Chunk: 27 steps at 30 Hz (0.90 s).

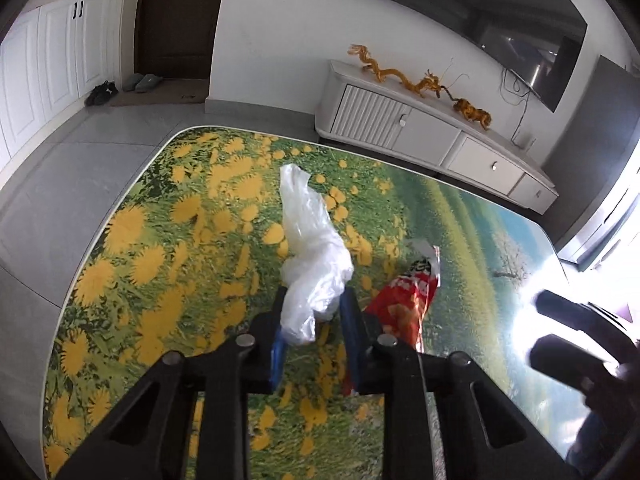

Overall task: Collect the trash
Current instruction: 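Grasp the clear plastic bag with the left tool while the right tool grasps the red wrapper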

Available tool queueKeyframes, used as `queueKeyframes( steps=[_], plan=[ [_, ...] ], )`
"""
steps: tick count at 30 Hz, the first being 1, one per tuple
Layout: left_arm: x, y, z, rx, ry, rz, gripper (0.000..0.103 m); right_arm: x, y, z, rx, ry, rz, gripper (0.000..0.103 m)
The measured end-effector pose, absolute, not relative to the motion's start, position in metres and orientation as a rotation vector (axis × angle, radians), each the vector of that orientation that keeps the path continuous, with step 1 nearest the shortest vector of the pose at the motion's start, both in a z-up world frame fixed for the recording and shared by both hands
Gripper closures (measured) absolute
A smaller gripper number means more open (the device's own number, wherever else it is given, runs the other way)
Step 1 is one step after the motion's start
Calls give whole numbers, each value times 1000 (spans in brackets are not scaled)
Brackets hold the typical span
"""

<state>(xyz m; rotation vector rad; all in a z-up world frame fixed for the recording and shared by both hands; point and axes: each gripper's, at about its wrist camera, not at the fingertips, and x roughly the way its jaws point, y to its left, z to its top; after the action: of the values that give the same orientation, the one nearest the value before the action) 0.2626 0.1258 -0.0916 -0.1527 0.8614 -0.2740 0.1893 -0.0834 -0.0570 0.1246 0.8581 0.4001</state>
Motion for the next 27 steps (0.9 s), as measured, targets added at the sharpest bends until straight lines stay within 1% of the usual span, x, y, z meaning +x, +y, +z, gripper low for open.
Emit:
queueKeyframes(
  steps=[2,7,9,10,12,14,15,17,21,27],
  plan=[
    [257,131,-91,-152,851,-271,81,197,-74,-61,146,872,410,33],
    [242,141,-86,-149,826,-253,81,215,-49,-70,179,899,434,41],
    [237,146,-84,-158,821,-246,81,219,-42,-73,182,910,434,46],
    [233,148,-84,-165,819,-244,81,221,-39,-74,186,918,428,51],
    [227,153,-82,-174,815,-240,81,226,-34,-79,197,932,416,54],
    [221,157,-80,-178,808,-237,81,228,-32,-84,201,947,398,62],
    [218,158,-79,-177,805,-235,81,229,-30,-85,204,951,394,65],
    [214,158,-76,-173,798,-231,81,229,-32,-87,232,966,400,76],
    [201,157,-69,-178,786,-233,81,218,-40,-82,255,961,410,78],
    [171,150,-46,-184,751,-258,81,173,-59,-56,251,896,428,79]
  ],
)
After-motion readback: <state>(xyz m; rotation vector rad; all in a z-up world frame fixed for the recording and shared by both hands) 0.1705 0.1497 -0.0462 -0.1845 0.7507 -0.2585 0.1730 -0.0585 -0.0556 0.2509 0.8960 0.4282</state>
